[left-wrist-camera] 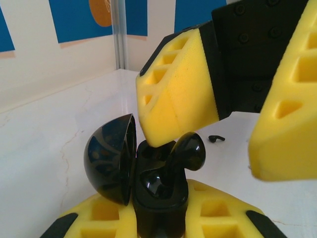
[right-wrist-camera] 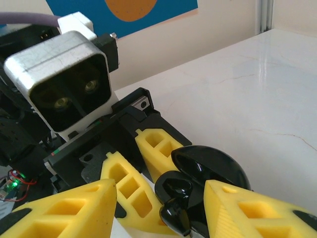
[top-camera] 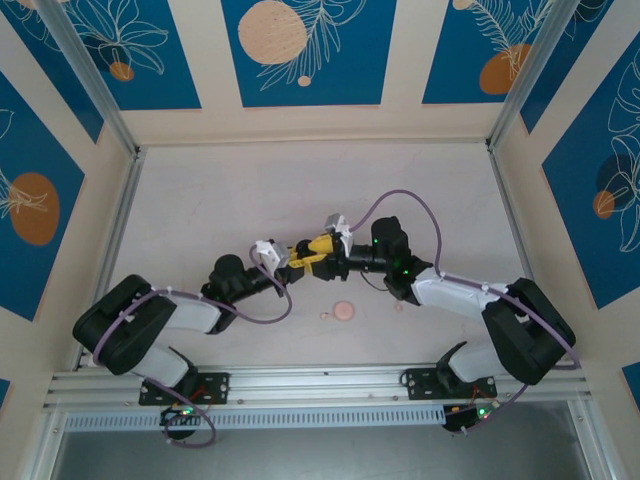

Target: Insert wireless bluetooth earbuds into charging case

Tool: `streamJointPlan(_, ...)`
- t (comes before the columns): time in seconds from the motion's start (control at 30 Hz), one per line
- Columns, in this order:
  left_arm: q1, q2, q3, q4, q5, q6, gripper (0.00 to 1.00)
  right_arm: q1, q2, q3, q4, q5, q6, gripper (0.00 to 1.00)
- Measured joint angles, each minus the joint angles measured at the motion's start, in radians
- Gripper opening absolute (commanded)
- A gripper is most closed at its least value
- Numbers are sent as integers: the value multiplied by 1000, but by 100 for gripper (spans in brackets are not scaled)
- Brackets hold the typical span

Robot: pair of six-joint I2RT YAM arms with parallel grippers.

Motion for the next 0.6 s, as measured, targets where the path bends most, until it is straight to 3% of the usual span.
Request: streamJointPlan(0.6, 0, -39, 0, -75, -11, 77, 8, -59, -146, 147, -457, -13, 293, 39)
